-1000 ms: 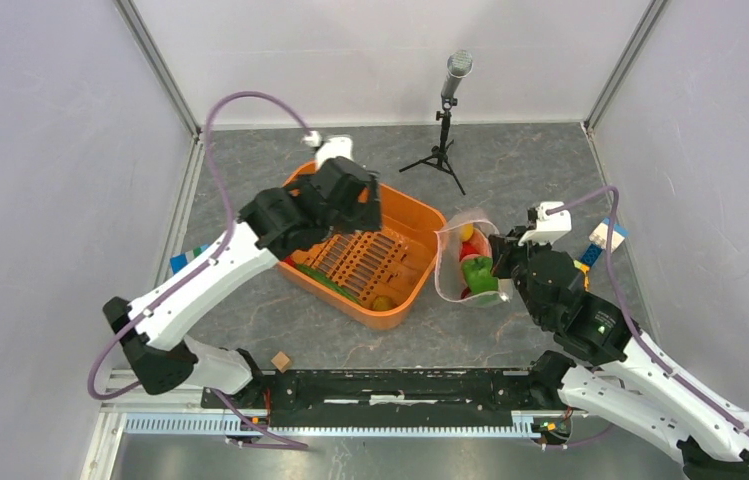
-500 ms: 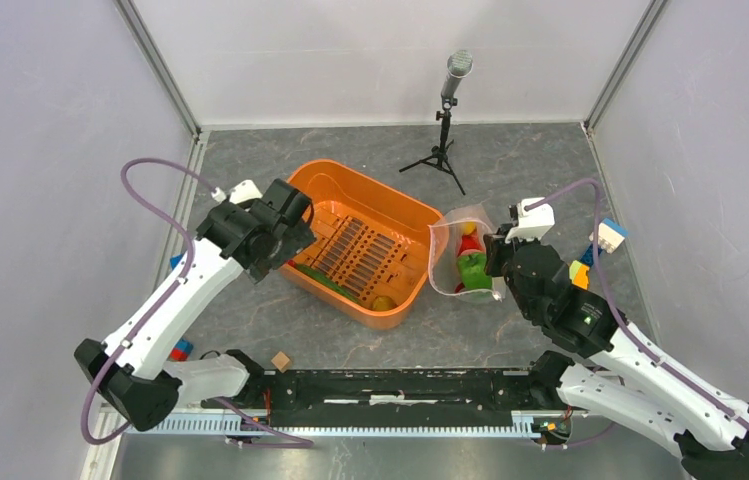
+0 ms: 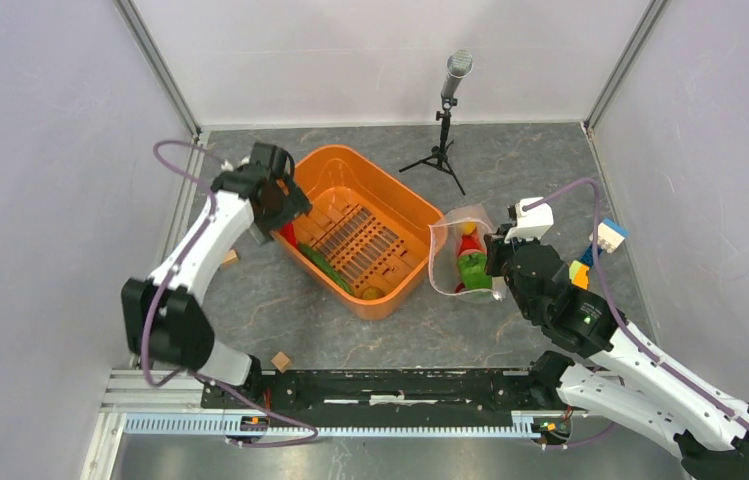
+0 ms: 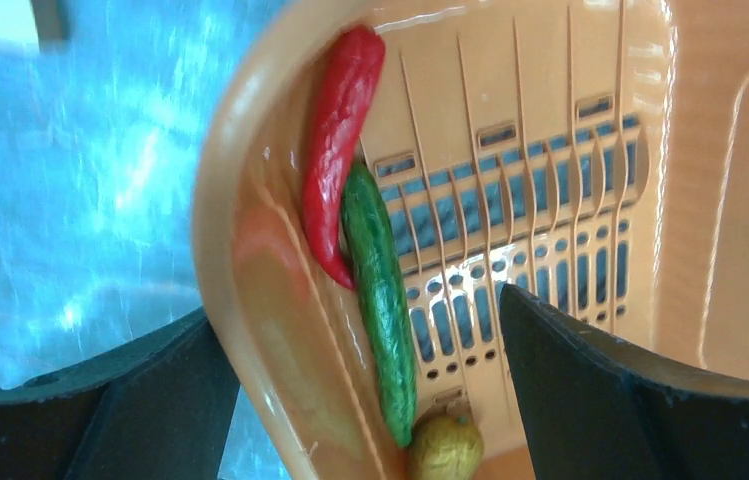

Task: Place the food in the zip-top bag and seal the zipper
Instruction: Adjust the bin at the center of the board.

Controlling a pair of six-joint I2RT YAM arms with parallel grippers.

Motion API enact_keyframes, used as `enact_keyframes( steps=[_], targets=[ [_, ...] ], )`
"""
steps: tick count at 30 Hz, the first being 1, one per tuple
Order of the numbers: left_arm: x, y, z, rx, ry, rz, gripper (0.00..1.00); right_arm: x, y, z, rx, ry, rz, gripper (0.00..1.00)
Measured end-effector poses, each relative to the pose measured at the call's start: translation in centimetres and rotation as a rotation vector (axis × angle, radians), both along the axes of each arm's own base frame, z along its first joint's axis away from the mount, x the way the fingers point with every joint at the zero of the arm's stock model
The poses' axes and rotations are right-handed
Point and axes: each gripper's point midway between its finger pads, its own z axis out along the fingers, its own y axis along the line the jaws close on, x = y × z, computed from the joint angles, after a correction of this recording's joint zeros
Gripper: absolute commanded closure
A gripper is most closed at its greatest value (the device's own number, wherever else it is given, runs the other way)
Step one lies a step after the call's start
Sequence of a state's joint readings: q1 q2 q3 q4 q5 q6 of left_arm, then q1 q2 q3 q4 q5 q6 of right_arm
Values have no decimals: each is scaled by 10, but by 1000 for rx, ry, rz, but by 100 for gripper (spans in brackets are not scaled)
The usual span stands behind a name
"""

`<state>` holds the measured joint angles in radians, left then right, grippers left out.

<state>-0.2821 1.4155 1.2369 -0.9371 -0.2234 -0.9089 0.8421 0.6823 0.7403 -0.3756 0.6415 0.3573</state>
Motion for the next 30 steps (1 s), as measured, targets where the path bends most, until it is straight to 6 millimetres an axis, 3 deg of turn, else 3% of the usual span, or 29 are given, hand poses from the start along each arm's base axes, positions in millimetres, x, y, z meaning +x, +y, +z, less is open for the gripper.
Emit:
enact_keyframes(
  steps=[7,11,13,17,22,26,30],
  targets=[
    [120,22,16,86,-58,-177,1,2,-3,-3,-28,4,-16,100],
    [170,17,17,101,-87,-286,1,4,-5,-6,-45,13,-22,100],
    [184,10,13,84,-91,-330,3,5,-6,-7,-51,16,-27,100],
    [198,8,15,80,-82,-361,2,8,-9,-9,-67,23,-38,100],
    [191,25,33,162,-83,-311,0,11,-9,-10,-78,29,-32,100],
    [175,36,73,200,-151,-273,5,12,-9,-9,-72,29,-25,100],
    [150,31,122,225,-232,-248,3,12,-9,-8,-64,27,-21,100]
  ],
)
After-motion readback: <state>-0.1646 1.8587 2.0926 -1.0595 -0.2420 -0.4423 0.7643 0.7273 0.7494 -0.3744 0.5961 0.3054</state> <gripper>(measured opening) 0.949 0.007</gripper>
